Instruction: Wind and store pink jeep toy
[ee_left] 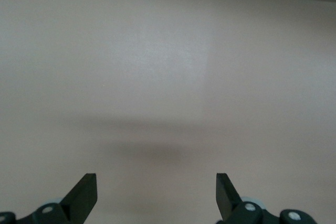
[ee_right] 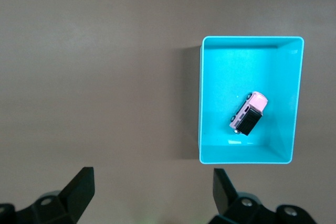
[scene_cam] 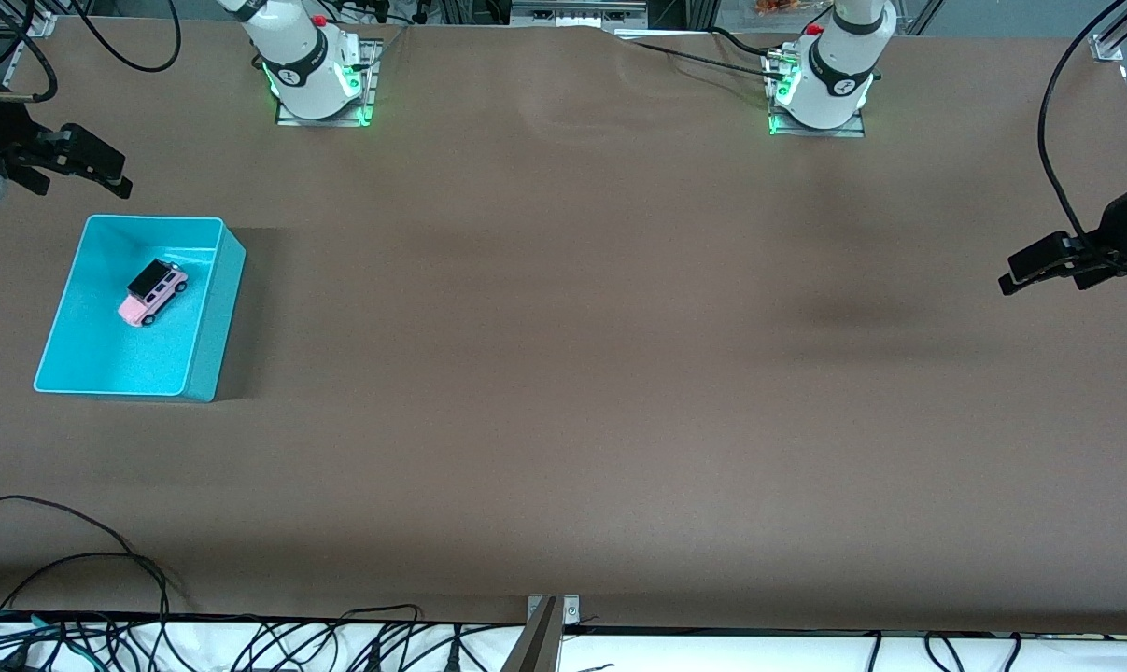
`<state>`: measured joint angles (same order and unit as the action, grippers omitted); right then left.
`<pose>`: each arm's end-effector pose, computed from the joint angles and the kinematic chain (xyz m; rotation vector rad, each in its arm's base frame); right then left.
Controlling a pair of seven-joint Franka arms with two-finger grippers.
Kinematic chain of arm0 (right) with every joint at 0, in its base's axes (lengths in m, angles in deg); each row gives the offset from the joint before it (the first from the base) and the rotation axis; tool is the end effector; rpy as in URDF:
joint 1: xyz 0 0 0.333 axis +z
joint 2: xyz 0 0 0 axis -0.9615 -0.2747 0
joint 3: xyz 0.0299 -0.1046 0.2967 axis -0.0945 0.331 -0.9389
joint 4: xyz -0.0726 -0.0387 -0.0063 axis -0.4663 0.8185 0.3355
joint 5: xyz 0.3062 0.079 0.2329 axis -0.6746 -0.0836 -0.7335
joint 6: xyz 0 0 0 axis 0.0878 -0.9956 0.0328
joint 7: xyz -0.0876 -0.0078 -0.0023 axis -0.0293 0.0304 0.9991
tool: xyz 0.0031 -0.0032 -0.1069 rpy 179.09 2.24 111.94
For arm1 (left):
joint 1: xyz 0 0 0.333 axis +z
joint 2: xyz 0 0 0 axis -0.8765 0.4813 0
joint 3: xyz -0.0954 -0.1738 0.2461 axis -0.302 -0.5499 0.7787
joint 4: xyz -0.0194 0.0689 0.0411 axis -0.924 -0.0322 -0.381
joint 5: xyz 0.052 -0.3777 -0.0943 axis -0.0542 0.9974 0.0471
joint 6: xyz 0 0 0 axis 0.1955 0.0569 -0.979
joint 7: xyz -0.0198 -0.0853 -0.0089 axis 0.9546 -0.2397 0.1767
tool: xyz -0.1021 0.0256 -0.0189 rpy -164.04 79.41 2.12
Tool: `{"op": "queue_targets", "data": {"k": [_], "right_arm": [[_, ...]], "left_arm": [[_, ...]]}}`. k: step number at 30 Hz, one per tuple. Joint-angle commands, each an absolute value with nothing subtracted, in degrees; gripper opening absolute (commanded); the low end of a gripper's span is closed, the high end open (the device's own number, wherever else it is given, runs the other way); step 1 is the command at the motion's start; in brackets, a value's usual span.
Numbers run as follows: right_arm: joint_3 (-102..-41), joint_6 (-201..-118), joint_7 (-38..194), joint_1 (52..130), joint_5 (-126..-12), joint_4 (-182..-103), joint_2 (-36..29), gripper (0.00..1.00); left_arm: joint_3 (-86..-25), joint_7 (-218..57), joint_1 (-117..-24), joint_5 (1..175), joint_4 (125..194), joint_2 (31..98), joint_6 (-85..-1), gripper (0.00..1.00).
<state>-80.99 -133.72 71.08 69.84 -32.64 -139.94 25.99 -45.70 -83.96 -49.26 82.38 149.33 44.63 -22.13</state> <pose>0.5206 -0.0005 0.6259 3.1388 -0.0647 -0.0309 0.5918 0.0363 0.5845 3.0628 0.1901 0.0267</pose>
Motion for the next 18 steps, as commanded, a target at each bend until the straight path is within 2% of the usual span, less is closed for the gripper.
{"op": "queue_targets", "data": {"k": [1,18], "right_arm": [[-80.77,-133.17,71.96,69.58,-32.26,-140.32,26.99,1.0],[-81.04,-133.17,71.34,69.84,-32.52,-137.86,25.32,1.0]], "left_arm": [[-46.01,-84.14,-48.92,82.53,150.57,43.43,-22.39,1.0],[-46.01,-84.14,-48.92,82.53,150.65,43.51,-22.39,1.0]]}}
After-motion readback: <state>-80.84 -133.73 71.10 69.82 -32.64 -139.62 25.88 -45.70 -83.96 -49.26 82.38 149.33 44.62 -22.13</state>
